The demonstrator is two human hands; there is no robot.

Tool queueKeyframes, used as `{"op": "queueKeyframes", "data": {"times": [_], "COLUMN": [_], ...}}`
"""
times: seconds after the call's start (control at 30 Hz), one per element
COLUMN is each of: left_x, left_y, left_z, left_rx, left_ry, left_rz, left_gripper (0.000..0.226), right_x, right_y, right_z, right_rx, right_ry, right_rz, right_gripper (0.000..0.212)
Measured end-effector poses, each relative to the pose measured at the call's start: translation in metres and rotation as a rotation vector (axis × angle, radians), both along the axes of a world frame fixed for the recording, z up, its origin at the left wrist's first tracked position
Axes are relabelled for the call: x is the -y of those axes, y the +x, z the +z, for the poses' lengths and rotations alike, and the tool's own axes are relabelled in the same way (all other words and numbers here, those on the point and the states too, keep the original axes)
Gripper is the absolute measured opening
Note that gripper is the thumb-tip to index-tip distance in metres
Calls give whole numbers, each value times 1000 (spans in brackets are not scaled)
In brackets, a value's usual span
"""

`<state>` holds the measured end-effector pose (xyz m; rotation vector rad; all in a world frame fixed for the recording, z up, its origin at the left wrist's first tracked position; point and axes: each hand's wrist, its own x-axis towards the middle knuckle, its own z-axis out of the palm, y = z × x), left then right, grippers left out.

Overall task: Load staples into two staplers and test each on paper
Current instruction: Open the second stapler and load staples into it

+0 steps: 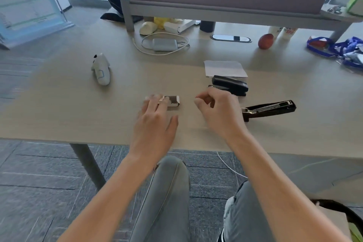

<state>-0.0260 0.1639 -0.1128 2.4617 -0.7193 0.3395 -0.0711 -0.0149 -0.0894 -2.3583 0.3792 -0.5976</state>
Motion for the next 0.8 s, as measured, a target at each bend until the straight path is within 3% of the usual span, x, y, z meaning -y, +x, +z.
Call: {"op": "queueKeyframes", "data": {"times": [0.2,0.5,0.8], "left_x": [-12,-15,-15], "left_y": [29,36,34], "left_z": [-11,-23,-21], "left_rx": [-85,-84,-89], "left_ry": [155,183,211], "left_rz": [-11,-32,-28], "left_gripper": [71,66,70], "right_x": [-14,-14,-11], "right_y": [48,86,92], "right_z": [1,9,10], "right_rx": [-76,-200,-241], "right_ry": [-164,-340,-401], "right_rz": [177,431,460], "right_gripper": [15,9,6]}}
